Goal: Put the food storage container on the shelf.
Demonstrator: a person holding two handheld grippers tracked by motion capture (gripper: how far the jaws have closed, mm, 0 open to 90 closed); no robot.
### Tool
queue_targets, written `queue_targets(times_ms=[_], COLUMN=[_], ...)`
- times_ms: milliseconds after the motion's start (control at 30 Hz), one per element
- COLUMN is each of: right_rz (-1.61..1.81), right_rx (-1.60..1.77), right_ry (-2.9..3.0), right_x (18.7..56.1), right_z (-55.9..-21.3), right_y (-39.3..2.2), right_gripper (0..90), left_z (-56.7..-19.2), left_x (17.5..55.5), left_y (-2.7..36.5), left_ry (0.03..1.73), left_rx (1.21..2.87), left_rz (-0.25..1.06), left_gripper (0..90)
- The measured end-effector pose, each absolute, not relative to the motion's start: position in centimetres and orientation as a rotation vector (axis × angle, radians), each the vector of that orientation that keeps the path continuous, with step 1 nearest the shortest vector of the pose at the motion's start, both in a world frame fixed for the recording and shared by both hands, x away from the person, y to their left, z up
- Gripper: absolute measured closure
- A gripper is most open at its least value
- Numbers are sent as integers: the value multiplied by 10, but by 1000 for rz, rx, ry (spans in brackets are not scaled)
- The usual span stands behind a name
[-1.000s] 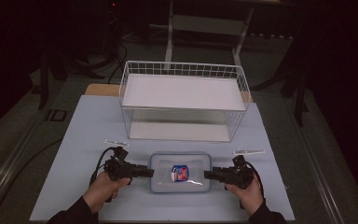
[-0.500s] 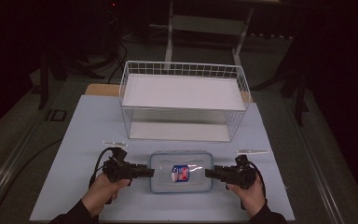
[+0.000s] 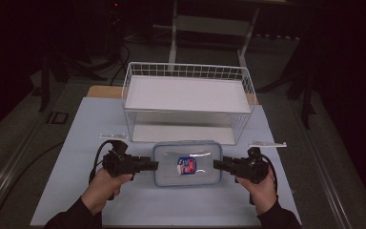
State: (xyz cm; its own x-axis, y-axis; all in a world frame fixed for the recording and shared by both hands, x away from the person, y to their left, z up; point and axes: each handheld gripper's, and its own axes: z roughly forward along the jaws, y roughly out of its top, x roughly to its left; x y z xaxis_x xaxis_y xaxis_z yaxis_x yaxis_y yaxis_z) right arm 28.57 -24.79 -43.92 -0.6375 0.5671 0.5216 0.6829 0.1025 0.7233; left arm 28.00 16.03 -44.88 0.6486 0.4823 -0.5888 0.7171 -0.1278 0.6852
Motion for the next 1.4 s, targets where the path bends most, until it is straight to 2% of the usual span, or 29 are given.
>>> queue_targets(times_ms=[633, 1233, 1400], right_rz=[-1679, -1777, -1775], right_rx=[-1257, -1286, -1313], right_ry=[-2249, -2230, -2225], right_x=[316, 373, 392], right_z=[-379, -320, -312], right_y=[-243, -243, -242], right_gripper=[522, 519, 519], left_z=[-385, -329, -325], left_x=[307, 367, 391], left_y=[165, 163, 163], left_ry=[927, 919, 929], left_rx=[1734, 1669, 1655], left_rz=[-167, -106, -99], left_gripper=[573, 570, 566])
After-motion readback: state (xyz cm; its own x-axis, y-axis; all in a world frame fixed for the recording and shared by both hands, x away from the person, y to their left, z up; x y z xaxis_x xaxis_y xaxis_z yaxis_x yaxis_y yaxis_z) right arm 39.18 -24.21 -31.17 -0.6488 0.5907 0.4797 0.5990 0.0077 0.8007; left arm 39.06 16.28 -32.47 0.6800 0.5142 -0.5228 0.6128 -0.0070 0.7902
